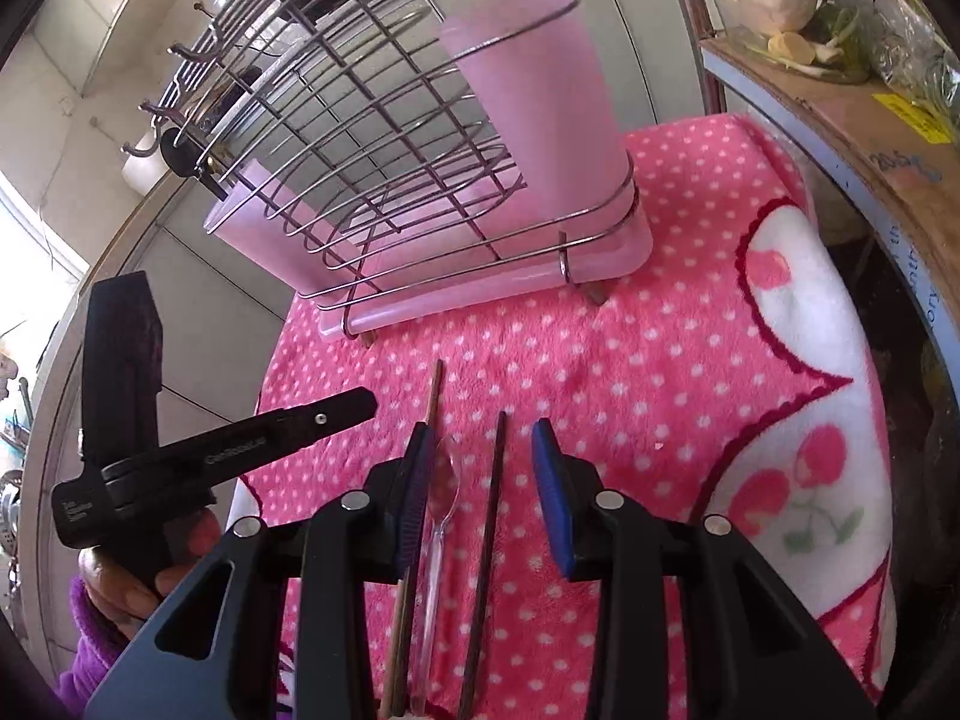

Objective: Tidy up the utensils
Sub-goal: 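Grasp a wooden chopstick with the left tool while the right tool grasps a dark chopstick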

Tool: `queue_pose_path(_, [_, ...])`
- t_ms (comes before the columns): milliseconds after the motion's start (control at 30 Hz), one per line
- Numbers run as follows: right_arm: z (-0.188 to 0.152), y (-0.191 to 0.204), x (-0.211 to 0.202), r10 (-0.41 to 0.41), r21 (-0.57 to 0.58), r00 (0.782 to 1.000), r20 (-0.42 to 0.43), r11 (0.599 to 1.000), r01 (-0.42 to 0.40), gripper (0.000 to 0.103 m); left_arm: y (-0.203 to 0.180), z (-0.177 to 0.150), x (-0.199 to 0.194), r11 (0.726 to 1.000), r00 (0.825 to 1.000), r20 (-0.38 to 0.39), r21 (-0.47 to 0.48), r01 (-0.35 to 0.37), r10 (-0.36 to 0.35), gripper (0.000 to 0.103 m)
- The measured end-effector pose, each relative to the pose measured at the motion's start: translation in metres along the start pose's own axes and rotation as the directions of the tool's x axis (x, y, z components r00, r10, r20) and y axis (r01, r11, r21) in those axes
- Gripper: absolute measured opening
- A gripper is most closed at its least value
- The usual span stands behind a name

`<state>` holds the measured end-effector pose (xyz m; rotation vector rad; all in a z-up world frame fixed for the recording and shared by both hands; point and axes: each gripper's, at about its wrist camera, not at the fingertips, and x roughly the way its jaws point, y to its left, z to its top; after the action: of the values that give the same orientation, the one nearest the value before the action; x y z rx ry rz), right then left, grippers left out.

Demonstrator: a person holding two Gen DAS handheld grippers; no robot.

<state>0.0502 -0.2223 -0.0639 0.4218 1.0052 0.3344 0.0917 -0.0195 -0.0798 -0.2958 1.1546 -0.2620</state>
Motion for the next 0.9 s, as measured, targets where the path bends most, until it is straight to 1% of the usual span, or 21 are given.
queue_pose_path(133, [-0.003, -0.007, 0.001, 0.006, 0.020, 1.000, -0.010, 1.000, -0.006, 0.035, -0.012, 0.005, 0.022, 0.997, 0.997, -0.045, 0.044, -0.065, 0.067, 0.014])
queue_pose_path(233, [-0.004, -0.010, 0.001, 0.012, 0.027, 1.000, -0.008, 1.000, -0.012, 0.035, -0.017, 0.006, 0.036, 0.992, 0.991, -0.068, 0.056, -0.114, 0.117, 0.014])
queue_pose_path(300, [-0.005, -0.011, 0.002, 0.012, 0.026, 1.000, -0.009, 1.000, -0.012, 0.035, -0.018, 0.005, 0.046, 0.990, 0.987, -0.088, 0.056, -0.133, 0.137, 0.014])
queue_pose_path(333, [-0.006, -0.011, 0.002, 0.012, 0.024, 1.000, -0.010, 1.000, -0.012, 0.035, -0.019, 0.005, 0.047, 0.988, 0.986, -0.076, 0.062, -0.143, 0.147, 0.011])
queue_pose_path(367, [-0.006, -0.010, 0.002, 0.013, 0.023, 1.000, -0.011, 1.000, -0.012, 0.034, -0.023, 0.007, 0.048, 0.986, 0.985, -0.071, 0.073, -0.153, 0.158, 0.006])
queue_pose_path(500, [-0.009, -0.008, 0.004, 0.009, 0.020, 1.000, -0.018, 1.000, -0.009, 0.034, -0.015, 0.008, 0.041, 0.990, 0.989, -0.065, 0.046, -0.130, 0.133, 0.005])
queue_pose_path(700, [-0.012, -0.007, 0.013, 0.020, 0.034, 0.999, -0.042, 0.999, -0.019, 0.034, 0.010, 0.008, 0.005, 0.997, 0.997, -0.011, 0.003, -0.082, 0.082, 0.005])
queue_pose_path(733, [-0.011, -0.006, 0.015, 0.018, 0.034, 0.999, -0.046, 0.999, -0.017, 0.032, 0.014, 0.007, -0.001, 0.997, 0.997, -0.003, -0.002, -0.080, 0.080, 0.005])
queue_pose_path(800, [-0.009, -0.004, 0.021, 0.004, 0.027, 0.998, -0.055, 1.000, -0.002, 0.023, 0.023, 0.005, -0.012, 0.997, 0.997, 0.008, -0.013, -0.074, 0.074, 0.005])
queue_pose_path(833, [-0.007, -0.003, 0.024, -0.004, 0.023, 0.998, -0.061, 1.000, 0.006, 0.021, 0.027, 0.004, -0.016, 0.997, 0.997, 0.013, -0.016, -0.074, 0.074, 0.005])
queue_pose_path(900, [-0.004, -0.001, 0.032, -0.021, 0.019, 0.997, -0.074, 1.000, 0.022, 0.014, 0.034, -0.001, -0.027, 0.996, 0.996, 0.029, -0.020, -0.085, 0.085, 0.005])
